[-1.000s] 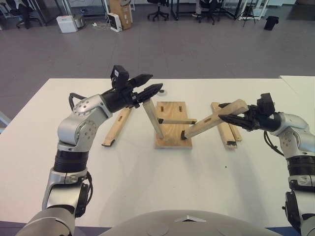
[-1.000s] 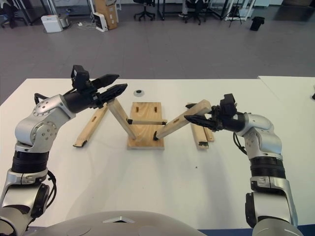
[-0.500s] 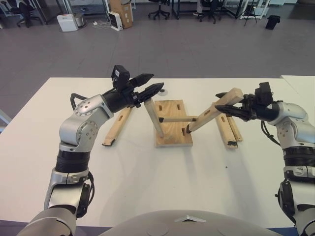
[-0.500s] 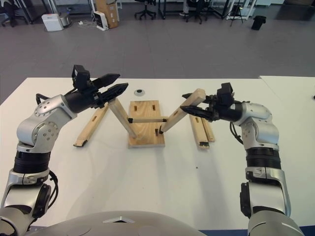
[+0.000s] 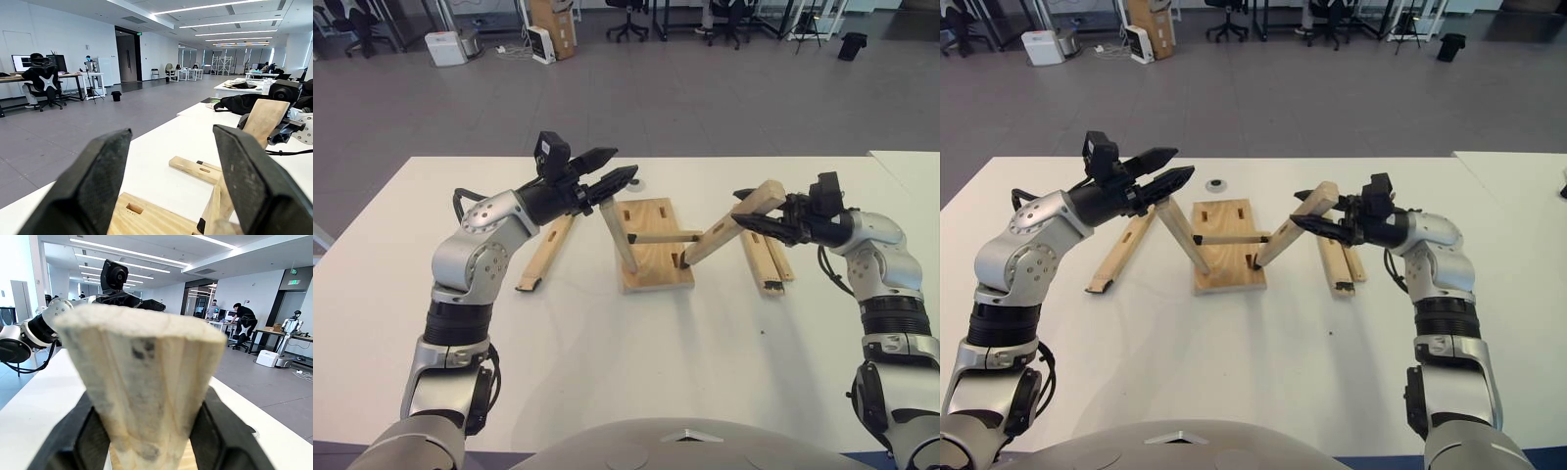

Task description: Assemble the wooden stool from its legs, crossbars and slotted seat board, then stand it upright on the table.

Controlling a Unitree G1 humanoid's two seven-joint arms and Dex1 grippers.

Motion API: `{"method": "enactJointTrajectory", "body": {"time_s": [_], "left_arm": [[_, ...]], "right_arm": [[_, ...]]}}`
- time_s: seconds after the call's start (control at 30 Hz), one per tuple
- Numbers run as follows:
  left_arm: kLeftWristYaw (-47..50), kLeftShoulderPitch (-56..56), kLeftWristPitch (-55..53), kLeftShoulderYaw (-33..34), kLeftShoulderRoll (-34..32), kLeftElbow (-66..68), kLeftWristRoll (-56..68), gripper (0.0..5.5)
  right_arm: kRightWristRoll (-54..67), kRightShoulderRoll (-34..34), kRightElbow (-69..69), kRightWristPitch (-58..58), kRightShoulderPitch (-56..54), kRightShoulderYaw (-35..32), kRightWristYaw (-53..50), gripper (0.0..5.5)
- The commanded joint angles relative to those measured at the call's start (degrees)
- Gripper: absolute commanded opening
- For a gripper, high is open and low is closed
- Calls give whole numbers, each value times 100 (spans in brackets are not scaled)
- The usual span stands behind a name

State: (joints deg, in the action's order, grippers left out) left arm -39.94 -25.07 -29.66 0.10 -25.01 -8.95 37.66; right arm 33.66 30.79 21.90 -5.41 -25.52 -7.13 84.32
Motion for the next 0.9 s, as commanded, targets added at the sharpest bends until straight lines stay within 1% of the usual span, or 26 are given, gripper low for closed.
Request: {"method": "enactJointTrajectory", "body": {"time_s": [0.03, 0.37, 0.5, 0.9], "left_arm": [[41, 327, -262, -296, -14, 294, -346, 303], [-34, 228, -278, -257, -105, 418, -352, 303], [-27, 272, -279, -255, -105, 400, -363, 303], [159, 547, -194, -261, 28, 258, -362, 303]], "right_arm": [[-109, -170, 202, 29, -107, 76, -49, 206], [6, -463, 207, 201, -110, -238, -463, 206], [95, -420, 32, 90, -253, -293, -487, 206], [305, -226, -760, -596, -767, -168, -264, 206]]}}
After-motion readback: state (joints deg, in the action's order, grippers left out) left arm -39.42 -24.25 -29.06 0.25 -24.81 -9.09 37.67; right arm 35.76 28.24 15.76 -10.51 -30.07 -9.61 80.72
